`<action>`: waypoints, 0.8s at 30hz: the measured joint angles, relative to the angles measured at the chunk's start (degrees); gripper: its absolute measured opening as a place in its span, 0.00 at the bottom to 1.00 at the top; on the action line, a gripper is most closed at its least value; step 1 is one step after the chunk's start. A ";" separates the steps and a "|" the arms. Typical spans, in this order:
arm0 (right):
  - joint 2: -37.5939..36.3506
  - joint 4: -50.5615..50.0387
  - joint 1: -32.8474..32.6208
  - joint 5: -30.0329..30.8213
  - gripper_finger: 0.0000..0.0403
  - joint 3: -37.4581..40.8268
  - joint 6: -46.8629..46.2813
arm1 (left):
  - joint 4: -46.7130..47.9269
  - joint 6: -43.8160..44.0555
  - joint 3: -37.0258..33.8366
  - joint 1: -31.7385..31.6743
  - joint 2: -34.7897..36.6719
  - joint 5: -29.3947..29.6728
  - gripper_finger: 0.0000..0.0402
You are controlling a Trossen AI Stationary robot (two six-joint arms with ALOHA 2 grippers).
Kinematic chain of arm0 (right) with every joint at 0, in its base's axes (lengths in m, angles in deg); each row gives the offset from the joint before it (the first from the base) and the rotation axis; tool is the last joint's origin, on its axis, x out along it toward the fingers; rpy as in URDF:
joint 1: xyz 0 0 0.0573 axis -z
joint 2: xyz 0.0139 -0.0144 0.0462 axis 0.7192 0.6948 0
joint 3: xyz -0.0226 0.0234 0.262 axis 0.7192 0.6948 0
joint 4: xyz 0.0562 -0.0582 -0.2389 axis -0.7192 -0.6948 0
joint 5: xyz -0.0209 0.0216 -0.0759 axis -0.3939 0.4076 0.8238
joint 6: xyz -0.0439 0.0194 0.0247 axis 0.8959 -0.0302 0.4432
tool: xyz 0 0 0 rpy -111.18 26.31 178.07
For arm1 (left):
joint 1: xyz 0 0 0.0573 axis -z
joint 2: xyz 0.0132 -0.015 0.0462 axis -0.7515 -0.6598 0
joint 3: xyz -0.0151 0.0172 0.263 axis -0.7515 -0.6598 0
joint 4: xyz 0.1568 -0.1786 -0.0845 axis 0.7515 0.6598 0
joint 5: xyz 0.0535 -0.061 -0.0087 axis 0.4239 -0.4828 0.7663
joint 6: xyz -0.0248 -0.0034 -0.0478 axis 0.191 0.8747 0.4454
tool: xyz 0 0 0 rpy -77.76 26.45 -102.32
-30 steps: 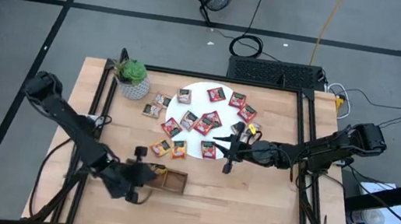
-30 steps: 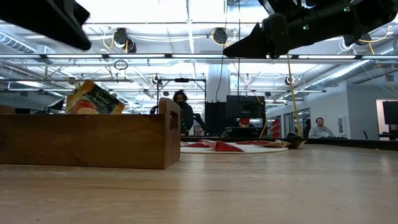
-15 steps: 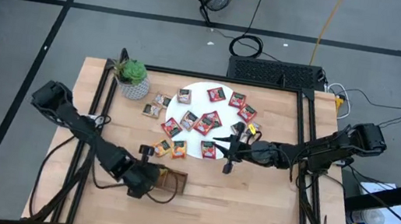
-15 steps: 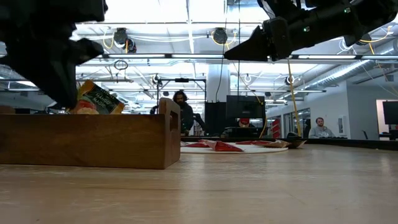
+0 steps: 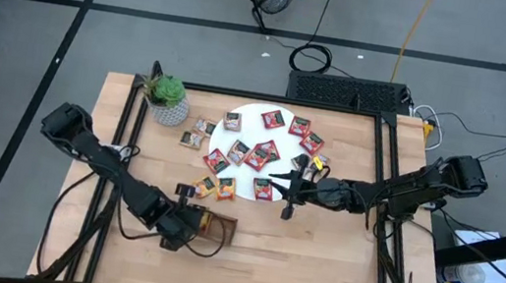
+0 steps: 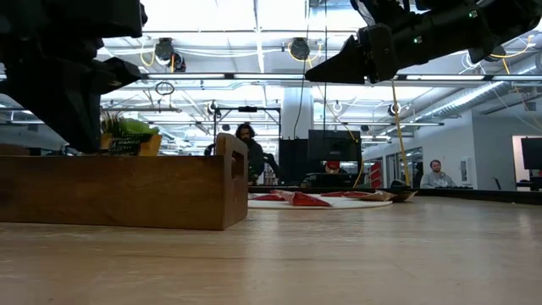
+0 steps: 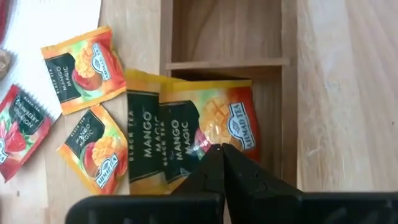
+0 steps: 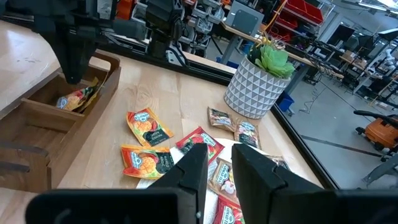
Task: Pick & Place Tea
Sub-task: Put the orange tea bag into the middle section of the wooden organizer
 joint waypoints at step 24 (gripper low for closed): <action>0.00 -0.87 0.00 0.00 0.15 0.01 0.03 | -2.24 -4.15 2.46 -4.40 -6.11 -12.02 0.00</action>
